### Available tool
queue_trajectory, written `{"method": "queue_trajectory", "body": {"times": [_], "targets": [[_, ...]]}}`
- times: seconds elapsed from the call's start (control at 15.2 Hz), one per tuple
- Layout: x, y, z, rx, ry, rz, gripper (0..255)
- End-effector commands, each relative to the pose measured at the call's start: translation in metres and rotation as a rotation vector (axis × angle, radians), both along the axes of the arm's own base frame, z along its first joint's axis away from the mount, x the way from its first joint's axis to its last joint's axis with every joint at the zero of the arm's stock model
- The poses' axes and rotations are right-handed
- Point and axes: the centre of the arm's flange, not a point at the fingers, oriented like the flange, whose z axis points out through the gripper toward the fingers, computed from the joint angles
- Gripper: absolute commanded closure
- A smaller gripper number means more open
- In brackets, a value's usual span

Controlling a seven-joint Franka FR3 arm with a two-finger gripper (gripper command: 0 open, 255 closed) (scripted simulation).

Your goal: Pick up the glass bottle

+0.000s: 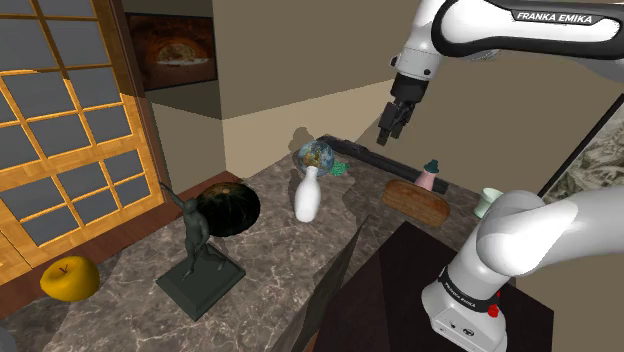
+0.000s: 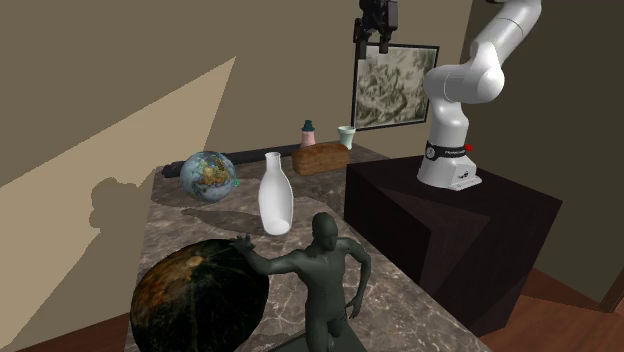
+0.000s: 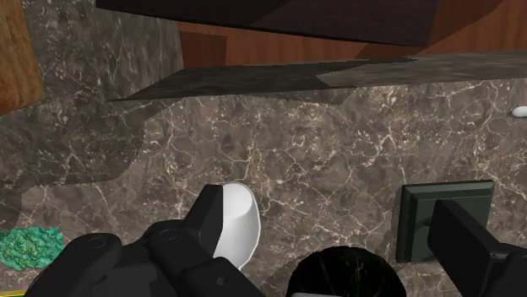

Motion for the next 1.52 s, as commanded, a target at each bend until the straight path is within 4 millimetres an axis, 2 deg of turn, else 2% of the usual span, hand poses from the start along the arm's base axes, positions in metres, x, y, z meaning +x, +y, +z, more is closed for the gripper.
{"method": "queue_trajectory", "body": {"times": [0.0,1.45], "targets": [[0.000,0.000,0.000,0.000,0.000,0.000,0],[0.211,-0.018,-0.197,-0.105,0.007,0.022,0]]}}
